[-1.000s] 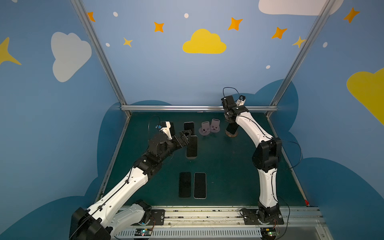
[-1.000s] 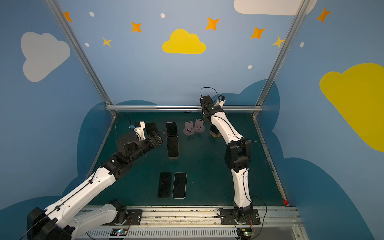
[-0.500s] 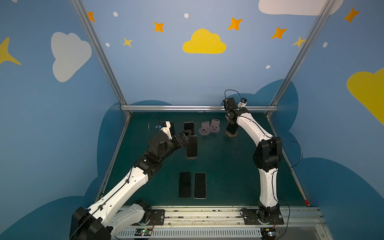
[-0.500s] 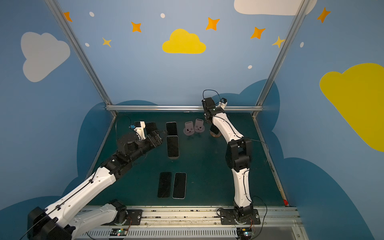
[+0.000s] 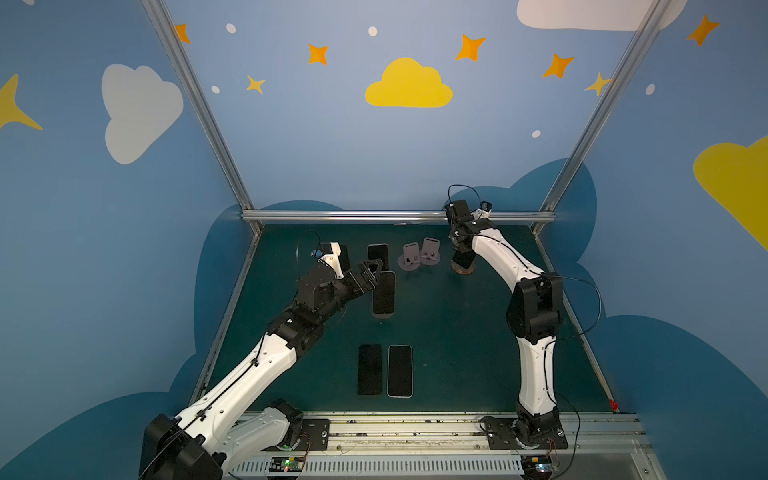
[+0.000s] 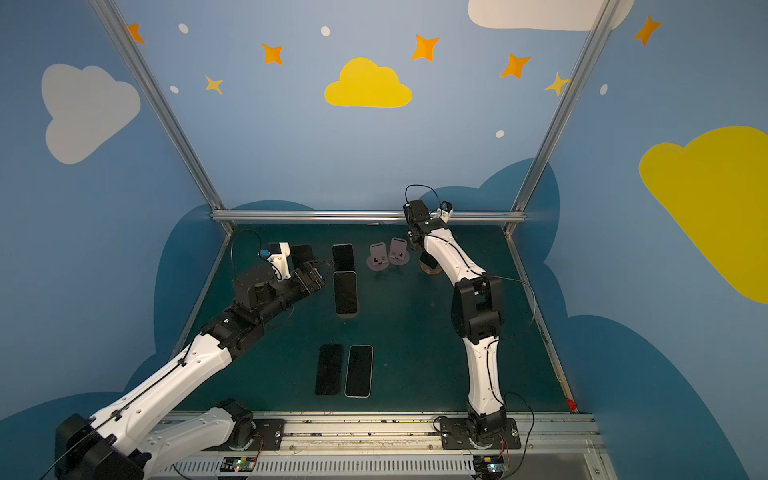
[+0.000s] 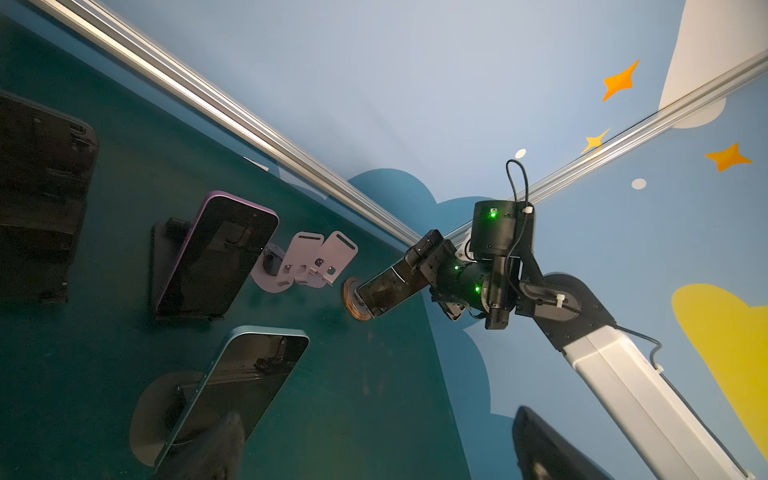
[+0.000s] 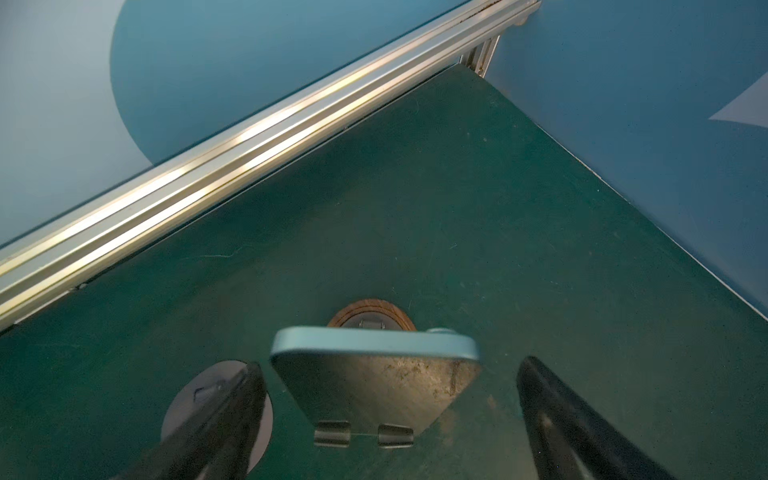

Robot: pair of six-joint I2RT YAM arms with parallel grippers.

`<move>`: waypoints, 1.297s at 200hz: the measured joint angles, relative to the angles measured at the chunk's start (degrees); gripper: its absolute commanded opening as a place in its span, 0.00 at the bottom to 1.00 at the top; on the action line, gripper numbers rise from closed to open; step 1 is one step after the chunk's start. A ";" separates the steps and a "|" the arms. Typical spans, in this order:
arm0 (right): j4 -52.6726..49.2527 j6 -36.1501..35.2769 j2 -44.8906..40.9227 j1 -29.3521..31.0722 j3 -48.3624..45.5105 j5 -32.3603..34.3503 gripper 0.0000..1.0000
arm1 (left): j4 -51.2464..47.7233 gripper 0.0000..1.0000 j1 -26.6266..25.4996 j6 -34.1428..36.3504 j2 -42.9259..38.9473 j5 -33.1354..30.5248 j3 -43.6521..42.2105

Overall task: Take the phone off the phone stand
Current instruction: 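Lower the open right gripper around the light-blue-framed phone on its wooden stand, then close the right gripper on the light-blue-framed phone's top edge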

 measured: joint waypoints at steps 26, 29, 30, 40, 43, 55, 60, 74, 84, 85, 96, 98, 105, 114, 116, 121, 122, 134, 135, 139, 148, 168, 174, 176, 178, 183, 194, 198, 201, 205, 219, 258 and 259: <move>1.16 0.37 0.00 0.00 -2.36 0.00 0.95 | 0.00 1.00 0.00 0.00 0.00 0.00 0.00; 1.31 0.39 0.00 0.00 -2.58 -0.02 0.95 | 0.00 1.00 0.00 0.00 0.00 0.00 0.00; 1.40 0.39 0.00 0.00 -2.69 -0.04 0.95 | 0.00 1.00 0.00 -0.02 0.00 0.02 0.00; 1.88 0.52 0.00 0.02 -3.26 -0.07 0.95 | 0.00 1.00 0.00 -0.02 0.00 0.02 0.00; 1.99 0.57 0.00 0.04 -3.37 -0.09 0.95 | 0.00 1.00 0.00 -0.02 0.00 0.02 0.00; 2.21 0.76 0.00 0.11 -3.43 -0.07 0.95 | 0.02 1.00 0.00 -0.02 0.00 0.02 0.00; 2.32 0.81 0.00 0.11 -3.41 -0.02 0.95 | 0.00 1.00 0.00 -0.02 0.00 0.02 0.00; 2.62 0.94 0.00 0.11 -3.41 -0.02 0.95 | 0.00 1.00 0.00 -0.02 0.00 0.00 0.00; 2.78 0.98 0.00 0.11 -3.43 -0.04 0.95 | 0.02 1.00 0.00 -0.02 0.00 0.00 0.00; 2.78 0.98 0.00 0.11 -3.43 -0.04 0.94 | 0.00 1.00 0.00 -0.02 0.00 0.00 0.00; 2.99 1.01 0.00 0.11 -3.43 -0.04 0.94 | 0.00 1.00 0.00 -0.02 0.00 0.00 0.00; 3.06 1.01 0.00 0.11 -3.43 -0.04 0.94 | 0.00 1.00 0.00 -0.02 0.00 -0.02 0.00; 3.21 1.09 0.00 0.11 -3.43 -0.07 0.94 | 0.00 1.00 0.00 -0.02 0.00 0.00 0.00; 3.21 1.25 0.00 0.17 -3.43 -0.07 0.94 | 0.02 1.00 0.00 -0.02 0.00 0.00 0.00; 3.21 1.29 0.00 0.17 -3.45 -0.07 0.94 | 0.00 1.00 0.00 -0.02 0.00 0.00 0.00; 3.23 1.40 0.00 0.17 -3.48 -0.07 0.94 | 0.00 1.00 0.00 -0.02 0.00 0.00 0.00; 3.26 1.40 0.00 0.17 -3.50 -0.07 0.94 | 0.00 1.00 0.00 -0.02 0.00 0.00 0.00; 3.56 1.49 0.00 0.17 -3.76 -0.07 0.93 | 0.00 1.00 0.00 -0.02 0.00 0.00 0.00; 3.56 1.49 0.00 0.17 -3.78 -0.07 0.93 | 0.00 1.00 0.00 -0.02 0.00 0.00 0.00; 3.69 1.53 0.00 0.17 -3.96 -0.09 0.93 | 0.00 1.00 0.02 -0.02 0.00 0.00 0.00; 3.85 1.70 0.00 0.17 -4.28 -0.09 0.92 | 0.00 1.00 0.02 -0.02 0.00 0.00 0.00; 4.09 1.79 0.00 0.22 -4.59 -0.09 0.92 | 0.00 1.00 0.17 -0.02 0.00 0.00 0.00; 4.15 1.77 0.00 0.24 -4.59 -0.07 0.92 | 0.02 1.00 0.28 -0.02 0.00 0.00 0.00; 4.20 1.75 0.00 0.24 -4.59 -0.07 0.92 | 0.00 1.00 0.28 -0.02 0.00 -0.02 0.00; 4.24 1.75 0.00 0.26 -4.59 -0.04 0.92 | 0.00 1.00 0.31 -0.02 0.00 -0.02 0.00; 4.37 1.57 0.00 0.26 -4.59 -0.04 0.92 | 0.02 1.00 0.37 -0.02 0.00 -0.02 0.00; 4.61 1.31 0.00 0.26 -4.59 -0.07 0.92 | 0.02 1.00 0.39 -0.02 0.00 0.00 0.00; 4.66 1.18 0.00 0.26 -4.59 -0.07 0.92 | 0.02 1.00 0.46 -0.02 0.00 -0.02 0.00; 4.70 1.14 0.00 0.26 -4.59 -0.09 0.92 | 0.02 1.00 0.48 -0.02 0.00 -0.02 0.00; 4.79 1.09 0.00 0.26 -4.59 -0.09 0.92 | 0.02 1.00 0.52 -0.02 0.00 -0.02 0.00; 5.11 0.90 0.00 0.26 -4.59 -0.24 0.93 | 0.02 1.00 0.63 -0.07 0.00 0.00 0.00; 6.75 0.90 0.00 0.26 -6.38 -1.07 0.94 | 0.02 1.00 0.68 -0.20 0.00 0.00 0.00; 6.80 0.90 0.00 0.26 -6.45 -1.09 0.94 | 0.02 1.00 0.68 -0.20 0.00 0.00 0.00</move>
